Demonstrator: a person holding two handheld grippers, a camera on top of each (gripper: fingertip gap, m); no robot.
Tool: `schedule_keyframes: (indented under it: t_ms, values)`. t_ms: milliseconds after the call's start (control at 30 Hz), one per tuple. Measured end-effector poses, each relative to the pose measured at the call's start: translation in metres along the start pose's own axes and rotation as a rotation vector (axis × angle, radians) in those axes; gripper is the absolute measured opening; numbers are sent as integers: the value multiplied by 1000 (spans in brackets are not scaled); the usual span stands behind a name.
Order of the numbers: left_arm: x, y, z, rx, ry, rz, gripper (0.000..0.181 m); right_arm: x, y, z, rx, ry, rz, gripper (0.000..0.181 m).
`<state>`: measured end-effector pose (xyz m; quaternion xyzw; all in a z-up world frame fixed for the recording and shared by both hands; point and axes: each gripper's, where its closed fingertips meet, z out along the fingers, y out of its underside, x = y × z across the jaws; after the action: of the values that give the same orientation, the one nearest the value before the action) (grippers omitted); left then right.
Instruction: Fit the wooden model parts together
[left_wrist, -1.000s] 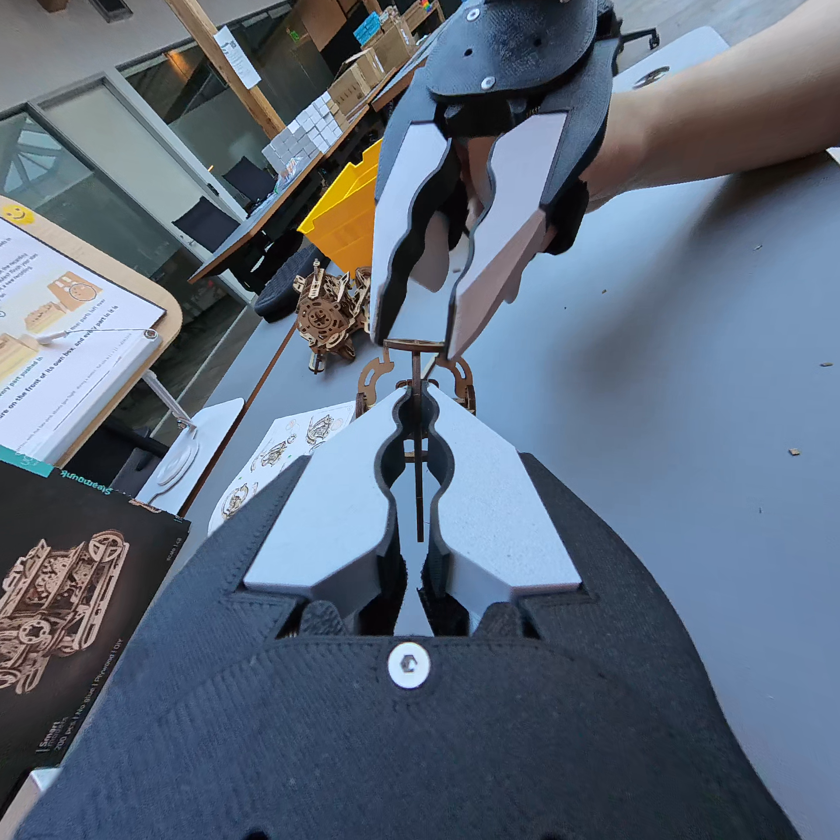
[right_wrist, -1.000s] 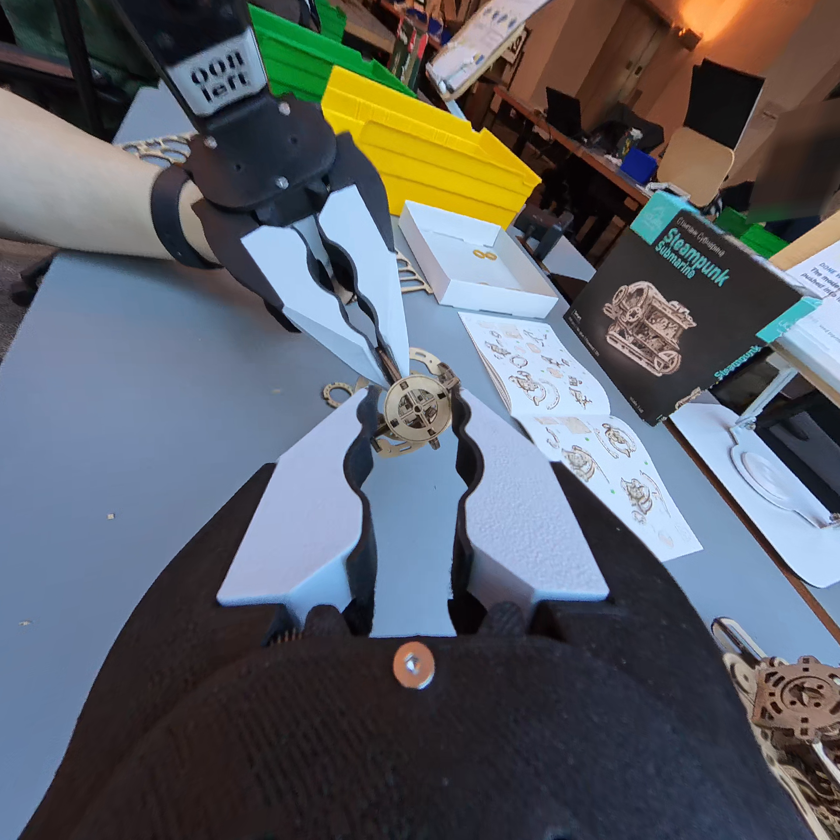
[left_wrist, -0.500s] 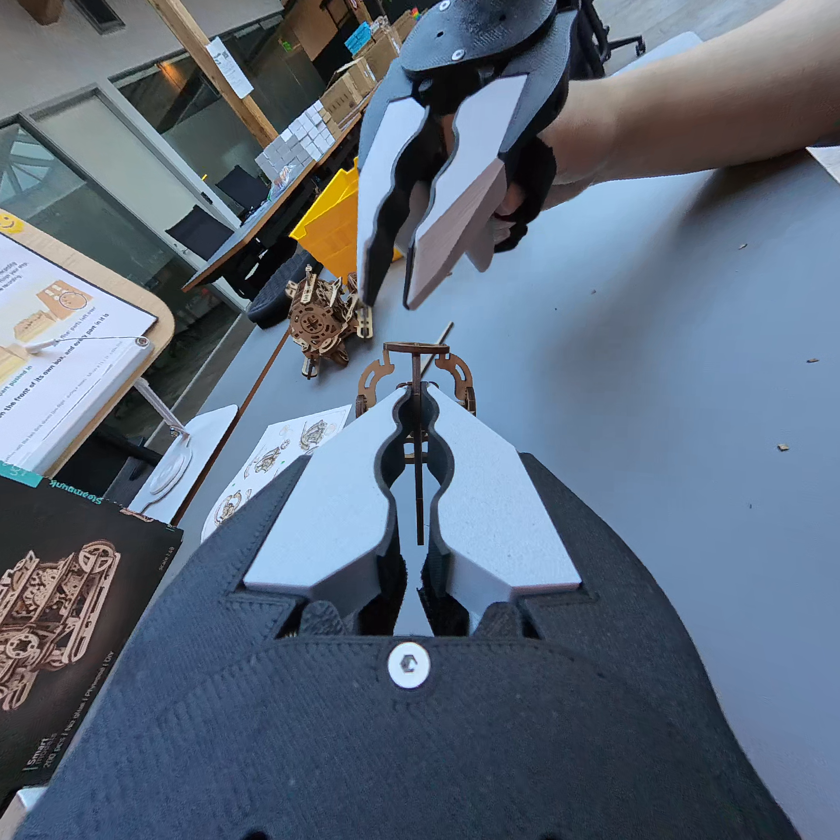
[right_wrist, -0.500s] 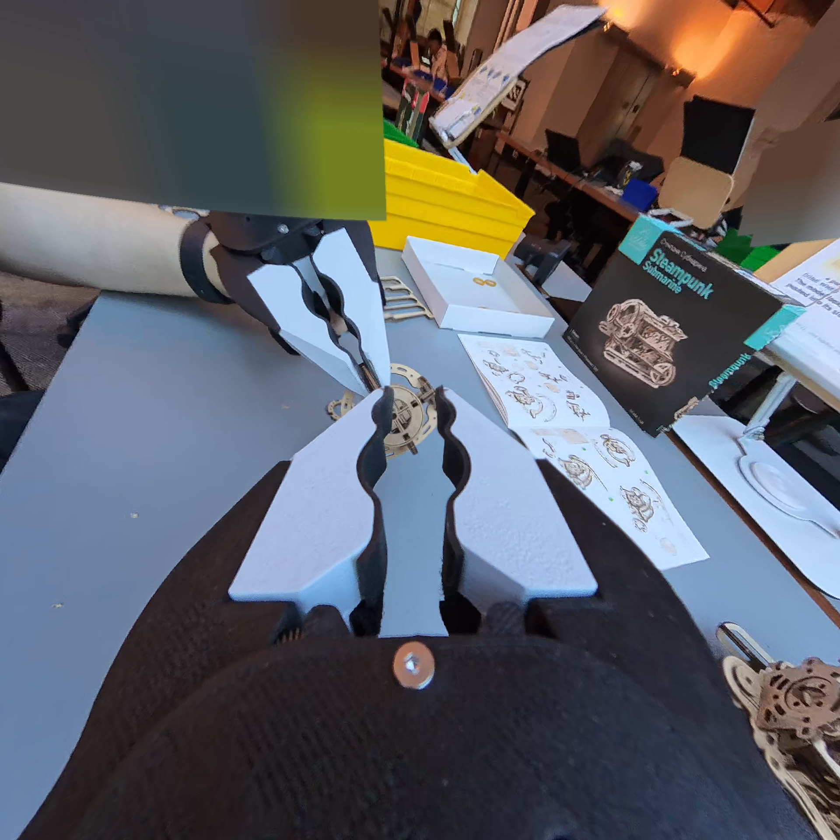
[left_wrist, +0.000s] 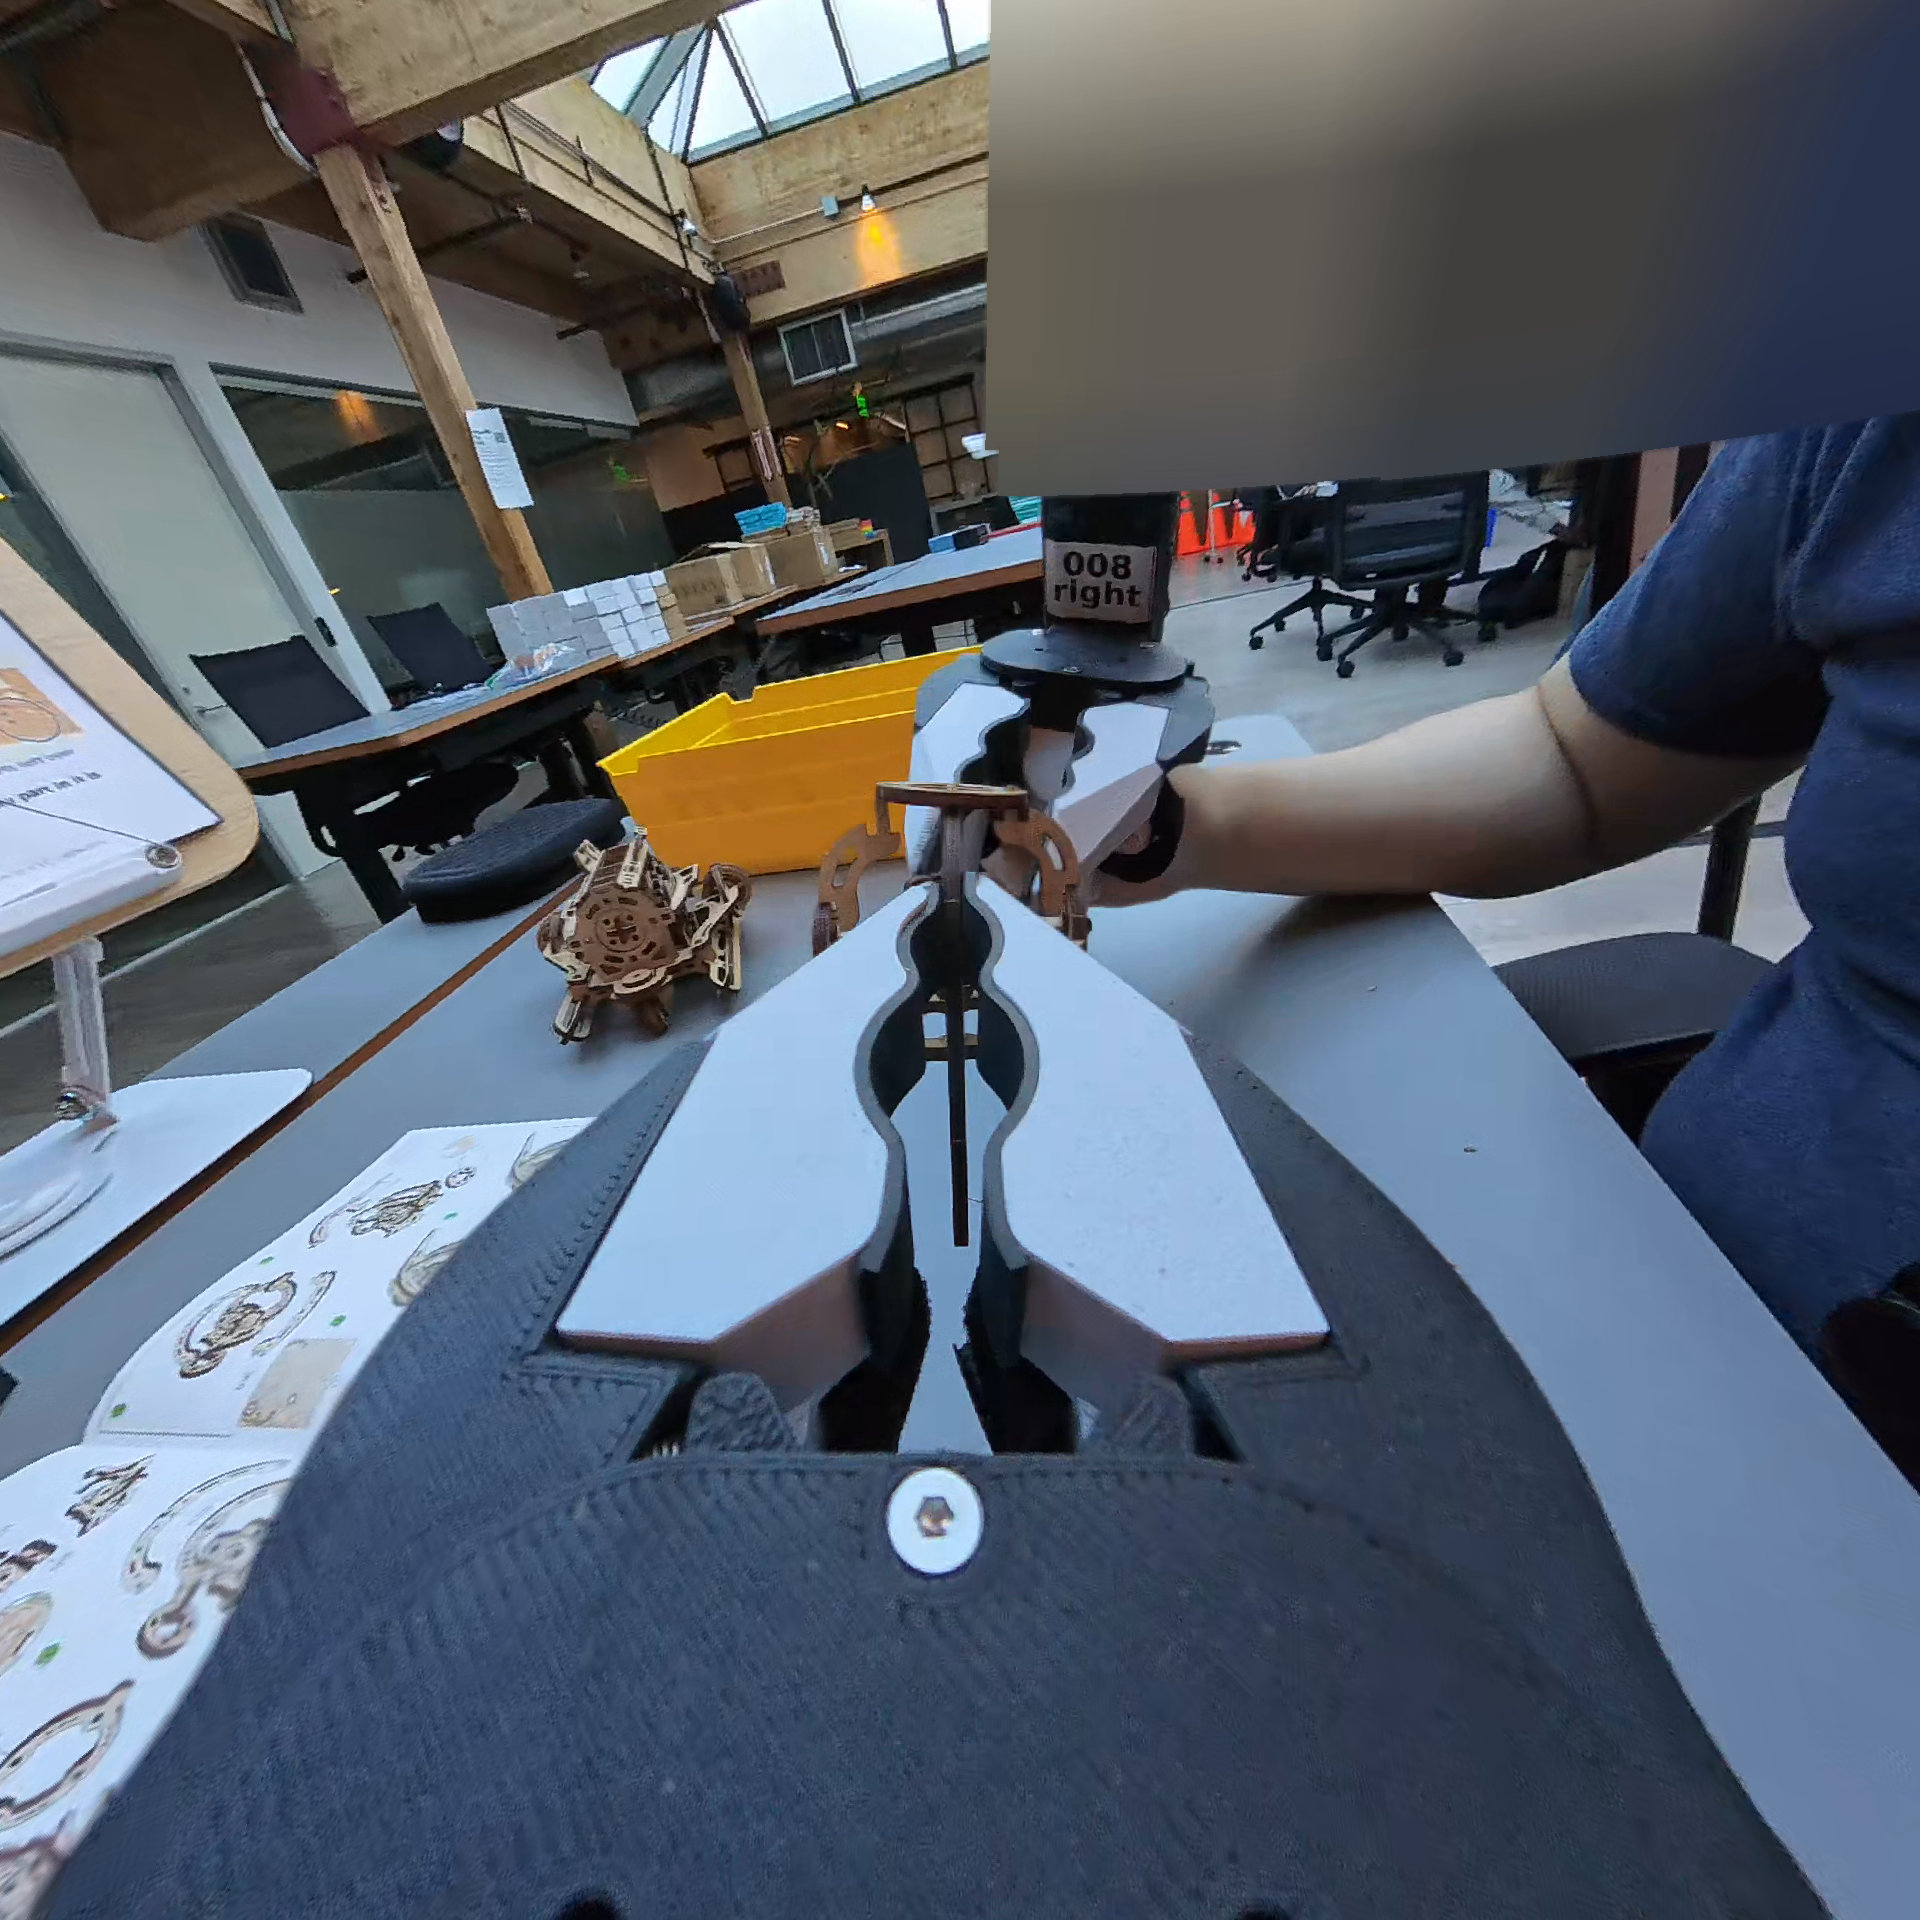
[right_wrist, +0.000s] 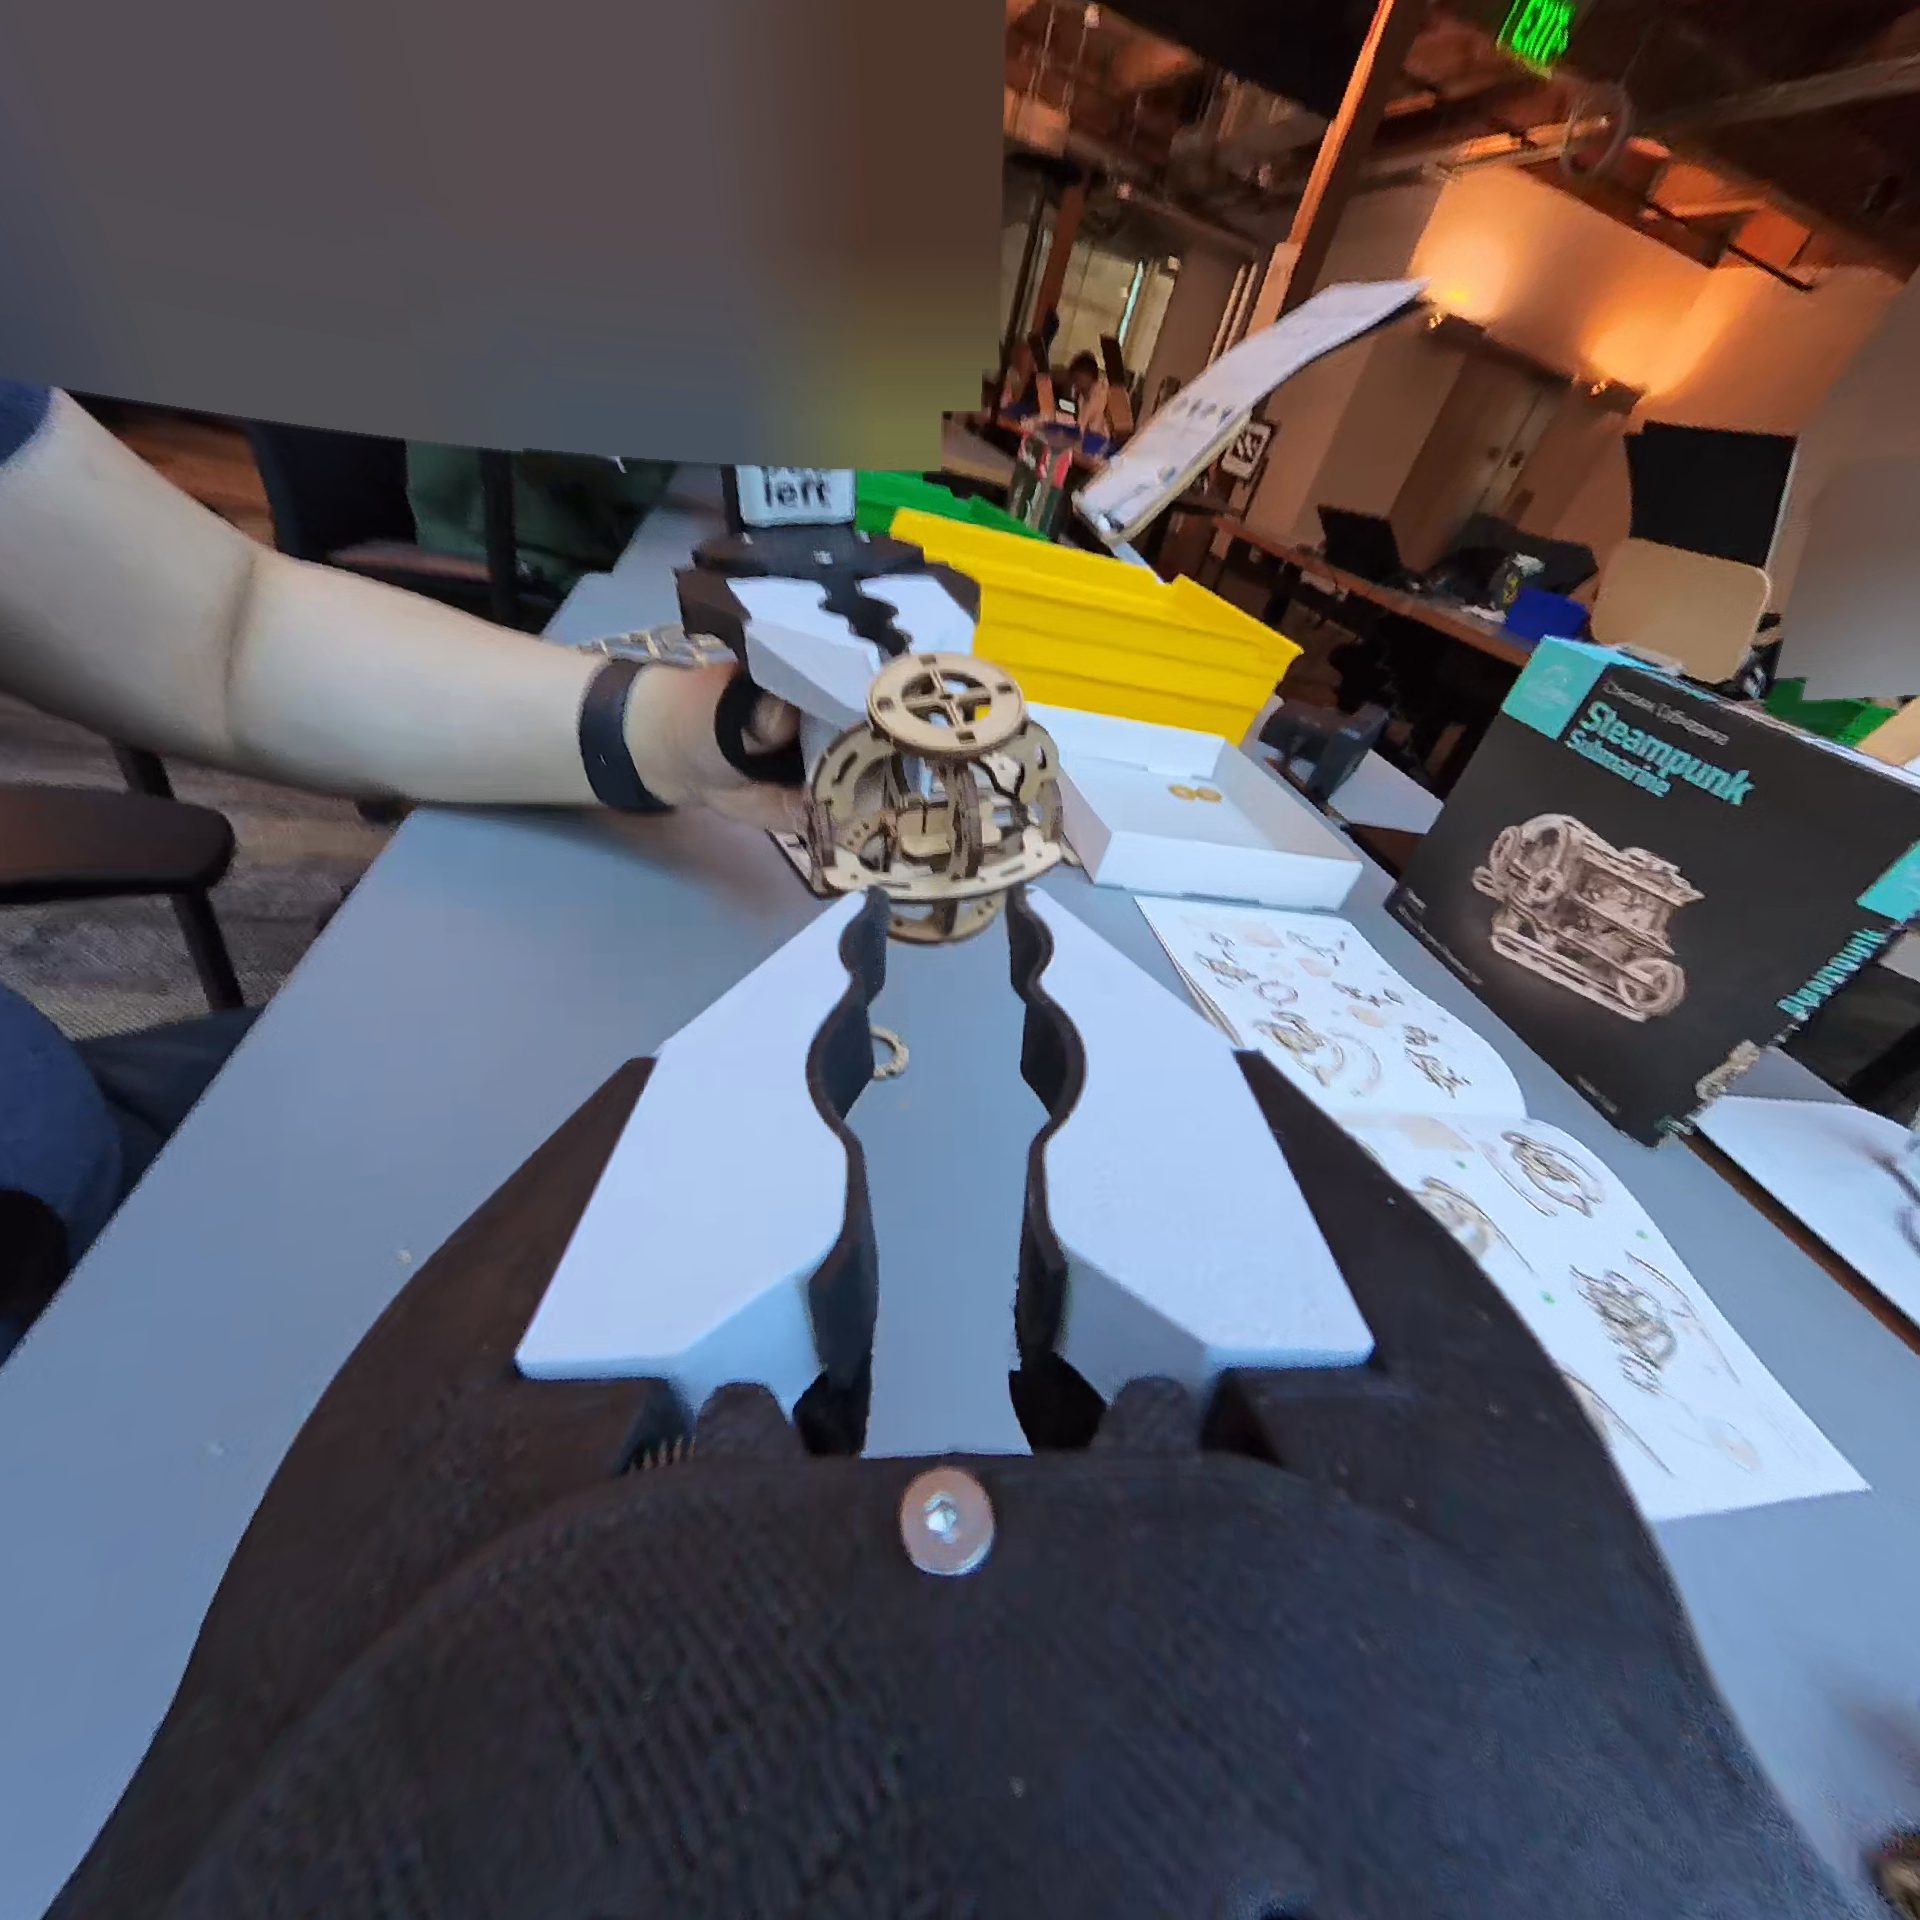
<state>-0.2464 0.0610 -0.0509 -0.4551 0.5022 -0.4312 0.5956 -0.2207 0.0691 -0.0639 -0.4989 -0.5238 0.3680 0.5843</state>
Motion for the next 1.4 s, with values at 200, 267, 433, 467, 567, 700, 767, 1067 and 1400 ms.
schedule_keyframes:
  t_ms: [200,267,433,467,567,700,767,1067,1400]
  values:
    - [3,-4,0,28,36,-45,0,-4,-8,4,67,-29,67,17]
    - [6,-4,0,28,53,-44,0,-5,-13,3,97,-31,80,14]
    - [12,-3,3,39,96,-66,0,-12,-15,4,111,-69,75,5]
    - [13,-2,4,38,103,-66,0,-13,-17,3,120,-69,61,4]
    - [16,-3,4,44,124,-75,0,-16,-15,2,104,-90,58,0]
    - [18,-4,4,56,141,-94,0,-17,-17,2,116,-110,77,1]
    - [18,-5,3,58,143,-95,0,-19,-16,2,106,-116,76,4]
    - [14,0,4,27,119,-105,4,-19,-13,3,62,-99,51,0]
    - [0,-3,-1,-163,-59,169,32,6,23,5,-218,118,-157,0]
